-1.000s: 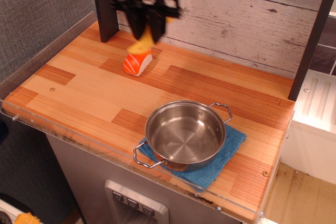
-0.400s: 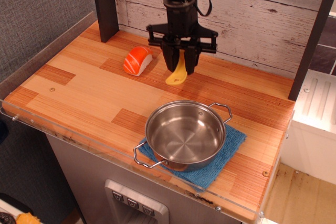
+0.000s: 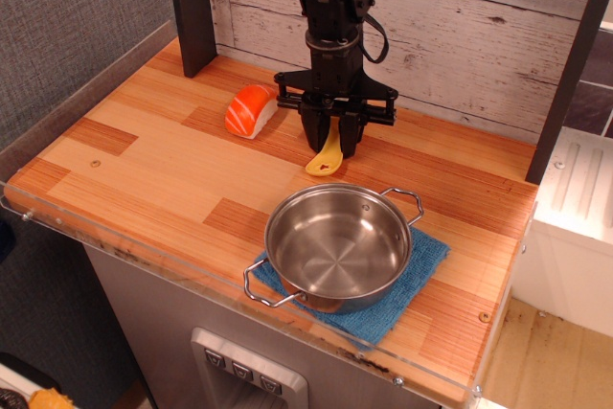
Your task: Move the yellow knife near blue cloth.
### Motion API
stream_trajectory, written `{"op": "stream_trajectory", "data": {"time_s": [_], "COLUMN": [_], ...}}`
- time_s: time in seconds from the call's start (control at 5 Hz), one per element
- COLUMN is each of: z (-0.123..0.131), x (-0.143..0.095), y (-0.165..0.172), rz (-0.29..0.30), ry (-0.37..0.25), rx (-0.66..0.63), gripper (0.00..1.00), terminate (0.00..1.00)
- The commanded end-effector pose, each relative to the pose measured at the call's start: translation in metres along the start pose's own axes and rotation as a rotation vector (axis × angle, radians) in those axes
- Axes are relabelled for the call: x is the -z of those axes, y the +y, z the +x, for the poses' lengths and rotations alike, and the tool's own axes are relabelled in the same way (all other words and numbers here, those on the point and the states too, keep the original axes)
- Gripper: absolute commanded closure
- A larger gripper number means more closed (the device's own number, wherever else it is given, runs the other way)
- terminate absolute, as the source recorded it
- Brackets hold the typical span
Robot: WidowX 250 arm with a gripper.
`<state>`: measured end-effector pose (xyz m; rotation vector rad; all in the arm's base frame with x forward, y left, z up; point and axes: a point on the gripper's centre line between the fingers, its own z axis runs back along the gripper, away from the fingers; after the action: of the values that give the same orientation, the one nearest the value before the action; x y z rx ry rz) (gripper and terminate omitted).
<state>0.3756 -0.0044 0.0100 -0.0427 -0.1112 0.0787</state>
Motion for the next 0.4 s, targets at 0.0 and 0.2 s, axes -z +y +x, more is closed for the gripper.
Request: {"op": "stream_trajectory", "data": {"time_s": [0.0,0.2], "z": [-0.002,0.004], "x": [-0.034,-0.074], "y": [0.007,0.025], "rz": [-0.014,-0.072], "ry": [-0.074,-0.126], "rx": [0.04,0.011], "gripper": [0.0,0.0], "terminate": [0.0,0.0]}}
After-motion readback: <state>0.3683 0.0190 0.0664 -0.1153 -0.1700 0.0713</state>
